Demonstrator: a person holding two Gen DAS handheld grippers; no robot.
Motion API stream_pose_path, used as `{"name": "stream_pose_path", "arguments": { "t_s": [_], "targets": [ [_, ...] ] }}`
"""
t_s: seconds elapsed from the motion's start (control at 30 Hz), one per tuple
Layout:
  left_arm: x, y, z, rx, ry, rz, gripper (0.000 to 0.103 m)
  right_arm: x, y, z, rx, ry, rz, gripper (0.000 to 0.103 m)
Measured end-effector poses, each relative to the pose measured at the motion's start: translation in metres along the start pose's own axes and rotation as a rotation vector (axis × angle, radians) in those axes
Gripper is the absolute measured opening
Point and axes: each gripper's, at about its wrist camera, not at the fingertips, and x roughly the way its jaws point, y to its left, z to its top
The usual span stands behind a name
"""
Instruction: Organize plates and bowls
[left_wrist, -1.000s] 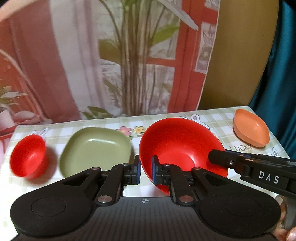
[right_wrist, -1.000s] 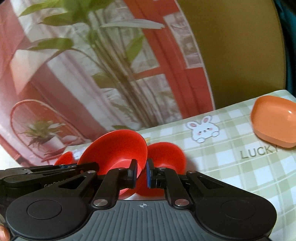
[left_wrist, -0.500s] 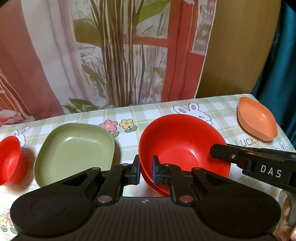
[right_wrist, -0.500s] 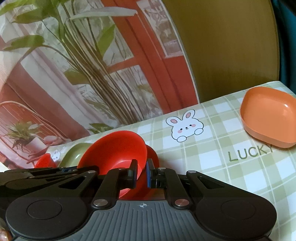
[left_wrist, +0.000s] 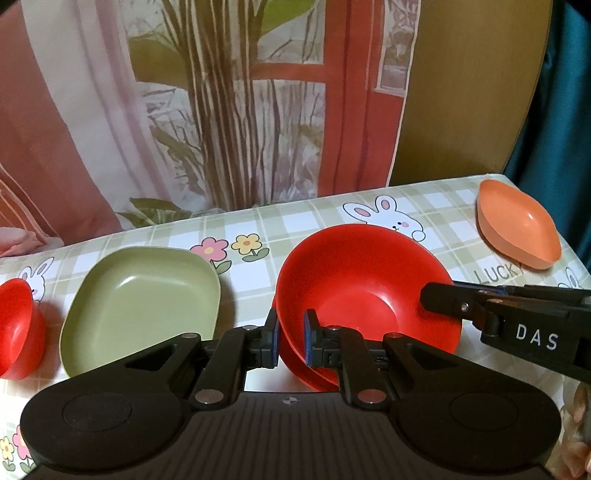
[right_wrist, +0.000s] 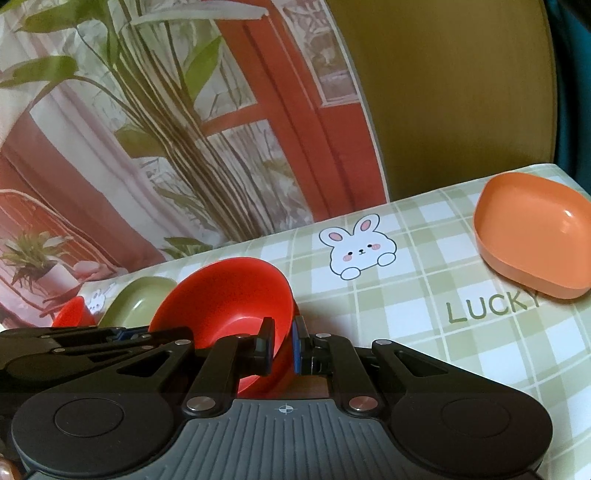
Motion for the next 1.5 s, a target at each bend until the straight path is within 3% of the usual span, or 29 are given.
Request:
{"name": "stream_pose_path", "arguments": {
  "t_s": [0.2, 0.37, 0.6, 0.87, 0.97, 1.2, 1.27, 1.37, 1.5],
  "targets": [
    [0.001, 0.001, 0.001, -0.013, 0.023, -0.033, 0.016, 0.000, 0.000, 0.000, -0.007, 0.012, -0.028, 0.012],
    [-0.007, 0.007, 0.002, -0.047, 0.013, -0.041, 0.040, -0.009, 0.005, 0.002, -0.029, -0.004, -0.051, 0.017],
    [-0.033, 0.041, 0.000, -0.163, -0.029, -0.070, 0.040, -0.025, 0.025, 0.008, -0.048, -0.023, -0.014, 0.018],
    [-0.087, 0.137, -0.017, -0.316, -0.110, 0.052, 0.040, -0.027, 0.078, 0.017, -0.133, -0.026, 0.068, 0.025],
    [-0.115, 0.182, -0.025, -0.371, -0.151, 0.145, 0.040, -0.022, 0.105, 0.019, -0.181, -0.016, 0.115, 0.027],
    [-0.186, 0.260, -0.030, -0.421, -0.310, 0.281, 0.042, -0.001, 0.171, 0.026, -0.257, 0.008, 0.212, 0.033],
    [-0.196, 0.270, -0.033, -0.420, -0.350, 0.288, 0.052, 0.009, 0.190, 0.027, -0.286, 0.011, 0.238, 0.038],
    [-0.202, 0.285, -0.043, -0.405, -0.445, 0.195, 0.055, 0.025, 0.217, 0.027, -0.350, 0.017, 0.257, 0.041],
    [-0.189, 0.294, -0.055, -0.412, -0.463, 0.205, 0.056, 0.047, 0.251, 0.024, -0.446, 0.011, 0.261, 0.041]
  ]
}}
